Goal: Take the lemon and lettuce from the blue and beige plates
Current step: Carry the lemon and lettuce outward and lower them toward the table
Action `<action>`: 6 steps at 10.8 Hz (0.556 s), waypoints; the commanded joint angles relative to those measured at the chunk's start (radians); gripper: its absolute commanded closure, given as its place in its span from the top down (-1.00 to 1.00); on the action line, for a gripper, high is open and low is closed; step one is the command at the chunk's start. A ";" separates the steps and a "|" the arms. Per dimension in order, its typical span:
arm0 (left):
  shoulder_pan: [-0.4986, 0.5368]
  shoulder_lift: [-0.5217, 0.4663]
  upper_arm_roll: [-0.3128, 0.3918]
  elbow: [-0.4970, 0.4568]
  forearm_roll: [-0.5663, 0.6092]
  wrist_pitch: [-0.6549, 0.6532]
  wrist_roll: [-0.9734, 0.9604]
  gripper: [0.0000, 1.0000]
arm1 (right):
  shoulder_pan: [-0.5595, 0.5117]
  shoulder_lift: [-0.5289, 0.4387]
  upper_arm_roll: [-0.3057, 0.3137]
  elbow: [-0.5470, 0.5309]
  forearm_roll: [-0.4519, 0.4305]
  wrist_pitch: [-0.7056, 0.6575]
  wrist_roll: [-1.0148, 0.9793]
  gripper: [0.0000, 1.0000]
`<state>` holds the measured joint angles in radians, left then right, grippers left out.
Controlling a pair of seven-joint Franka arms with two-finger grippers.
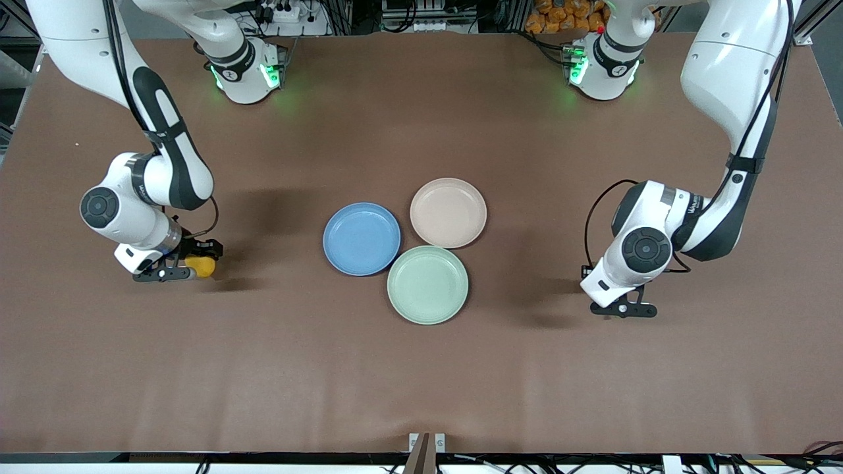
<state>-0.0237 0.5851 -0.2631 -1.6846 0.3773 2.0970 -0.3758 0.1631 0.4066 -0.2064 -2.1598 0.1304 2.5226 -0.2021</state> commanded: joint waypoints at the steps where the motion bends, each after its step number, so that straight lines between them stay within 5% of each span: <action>1: 0.013 -0.089 -0.010 -0.010 -0.069 -0.006 0.006 1.00 | -0.005 0.006 0.010 -0.014 0.000 0.037 -0.007 0.19; 6: 0.011 -0.169 -0.010 -0.007 -0.133 -0.006 0.003 1.00 | -0.002 0.043 0.010 -0.014 0.001 0.082 -0.005 0.20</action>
<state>-0.0229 0.4405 -0.2679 -1.6723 0.2692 2.0955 -0.3758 0.1633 0.4453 -0.2019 -2.1645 0.1305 2.5826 -0.2021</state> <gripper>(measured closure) 0.000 0.392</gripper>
